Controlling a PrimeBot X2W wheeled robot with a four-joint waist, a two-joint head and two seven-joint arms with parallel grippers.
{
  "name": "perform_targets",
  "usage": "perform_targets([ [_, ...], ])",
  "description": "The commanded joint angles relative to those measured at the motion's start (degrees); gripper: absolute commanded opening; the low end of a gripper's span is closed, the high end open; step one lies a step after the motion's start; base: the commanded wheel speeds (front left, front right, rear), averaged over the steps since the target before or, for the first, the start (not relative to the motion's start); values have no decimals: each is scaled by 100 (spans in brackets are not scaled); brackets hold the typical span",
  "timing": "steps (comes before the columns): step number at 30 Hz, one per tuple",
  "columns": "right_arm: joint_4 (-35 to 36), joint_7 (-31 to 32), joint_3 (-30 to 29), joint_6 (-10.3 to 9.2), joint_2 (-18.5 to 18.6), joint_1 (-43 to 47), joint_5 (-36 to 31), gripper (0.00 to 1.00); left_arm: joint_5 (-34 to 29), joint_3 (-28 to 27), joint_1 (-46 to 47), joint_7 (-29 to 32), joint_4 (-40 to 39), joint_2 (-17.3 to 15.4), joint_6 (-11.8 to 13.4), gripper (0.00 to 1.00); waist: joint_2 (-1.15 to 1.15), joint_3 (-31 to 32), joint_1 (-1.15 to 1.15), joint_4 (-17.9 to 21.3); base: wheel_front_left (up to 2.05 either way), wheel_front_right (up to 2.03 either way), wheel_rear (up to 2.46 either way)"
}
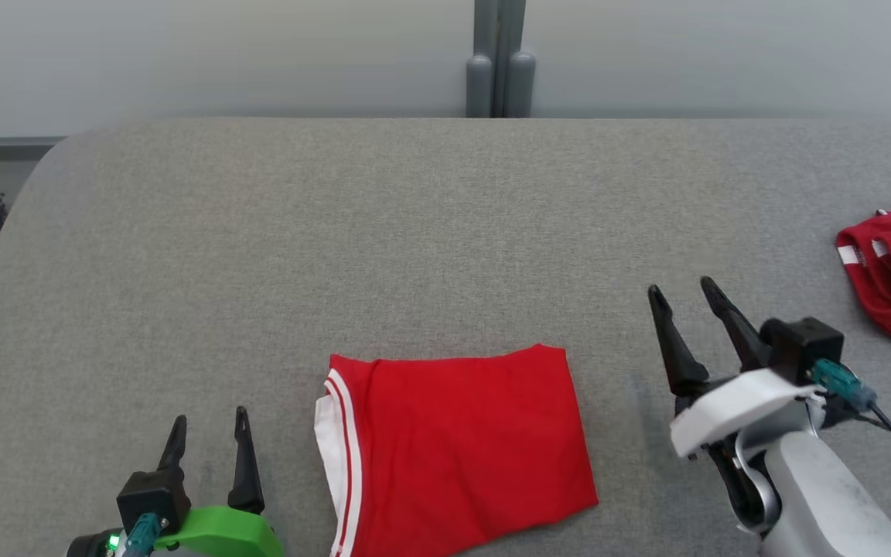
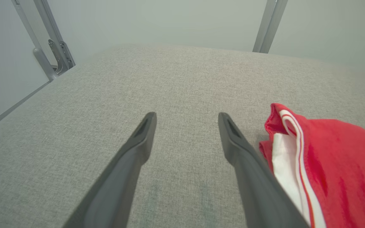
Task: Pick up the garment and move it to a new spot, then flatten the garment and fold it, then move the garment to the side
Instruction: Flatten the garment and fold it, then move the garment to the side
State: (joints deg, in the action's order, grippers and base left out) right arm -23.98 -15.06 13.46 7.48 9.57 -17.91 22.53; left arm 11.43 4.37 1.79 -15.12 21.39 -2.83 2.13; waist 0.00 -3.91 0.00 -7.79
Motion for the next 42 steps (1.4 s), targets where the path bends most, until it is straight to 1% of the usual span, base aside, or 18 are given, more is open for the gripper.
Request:
perform_targets([
  [1,76,-10,-124,0,-26,160,-176,100,-48,-44,-77,3,-41,-20,27,100,0,141,0,206,0,0,0],
  [5,291,-9,-687,-1,-178,634,-570,100,-155,-195,-142,3,-129,-20,11,100,0,225,0,417,0,0,0],
  [8,457,-10,-916,-1,-270,884,-803,100,-202,-269,-185,3,-163,-18,7,100,0,270,0,530,0,0,0],
  [12,717,-11,-1023,-1,-259,1101,-1191,100,-278,-341,-180,3,-187,-20,-41,100,0,283,0,619,0,0,0],
  [16,878,-10,-1081,-1,-311,1213,-1350,100,-322,-388,-194,3,-187,-20,-84,100,0,308,0,670,0,0,0],
  [19,951,-10,-1160,-1,-419,1336,-1356,100,-361,-416,-232,3,-161,-20,-113,100,0,339,0,691,0,0,0],
  [24,936,-11,-1142,-1,-480,1426,-1335,100,-425,-460,-279,3,-134,-20,-158,100,0,387,0,685,0,0,0],
  [42,896,-11,-1054,-1,-566,1522,-1217,100,-496,-482,-380,3,-145,-20,-248,100,0,485,0,660,0,0,0],
])
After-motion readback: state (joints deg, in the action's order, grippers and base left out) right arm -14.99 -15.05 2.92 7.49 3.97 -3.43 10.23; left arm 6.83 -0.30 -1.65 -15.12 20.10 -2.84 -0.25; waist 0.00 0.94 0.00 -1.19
